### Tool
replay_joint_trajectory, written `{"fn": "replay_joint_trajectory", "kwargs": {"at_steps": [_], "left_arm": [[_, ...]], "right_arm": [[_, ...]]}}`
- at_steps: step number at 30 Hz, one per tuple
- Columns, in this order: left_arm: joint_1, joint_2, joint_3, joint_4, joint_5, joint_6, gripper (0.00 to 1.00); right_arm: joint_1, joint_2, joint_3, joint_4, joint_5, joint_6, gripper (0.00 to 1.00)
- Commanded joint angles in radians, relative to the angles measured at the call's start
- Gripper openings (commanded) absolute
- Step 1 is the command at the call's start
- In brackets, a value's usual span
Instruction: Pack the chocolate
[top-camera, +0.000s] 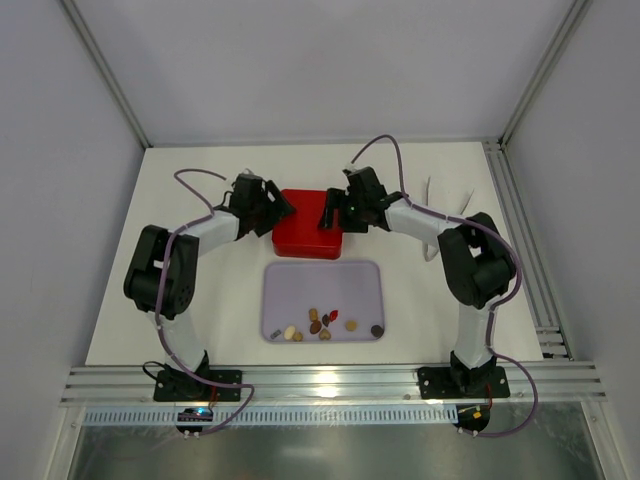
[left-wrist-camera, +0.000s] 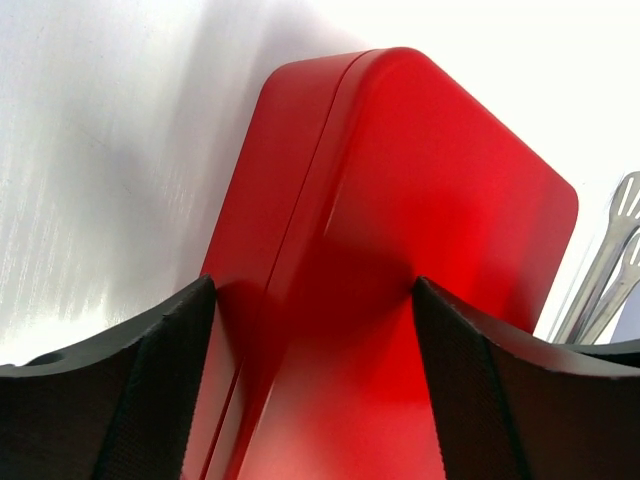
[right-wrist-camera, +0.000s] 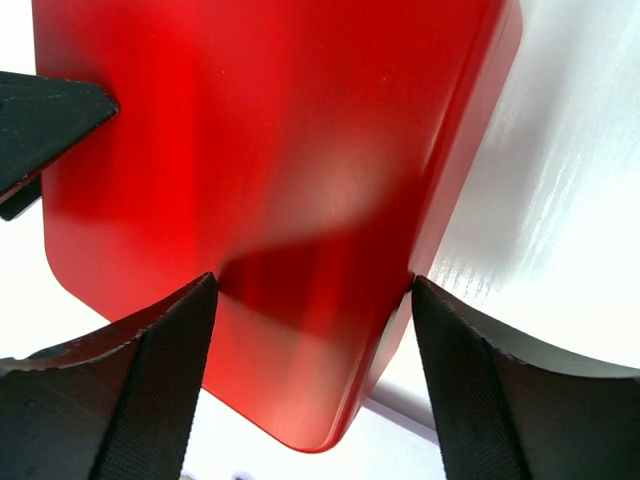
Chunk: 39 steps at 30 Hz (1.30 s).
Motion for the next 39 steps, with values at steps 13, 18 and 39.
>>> {"fn": "replay_joint_trajectory", "kwargs": {"at_steps": [13,18,39], "left_arm": [[-0.048,0.054,-0.086,-0.328,0.15,0.143,0.9],[-0.043,0.026,-0.071,-0.314,0.214,0.154,0.99],[-0.005,-0.086,-0.059,-0.324,0.409,0.284,1.0]], "right_arm": [[-0.043,-0.003,-0.057,-0.049,-0.218,-0.04,0.94],[-0.084,-0.051,-0.094,0.0,-0.293,-0.016,1.0],[-0.115,-0.253,-0.297,0.129,-0.355,-0.008,1.0]]}}
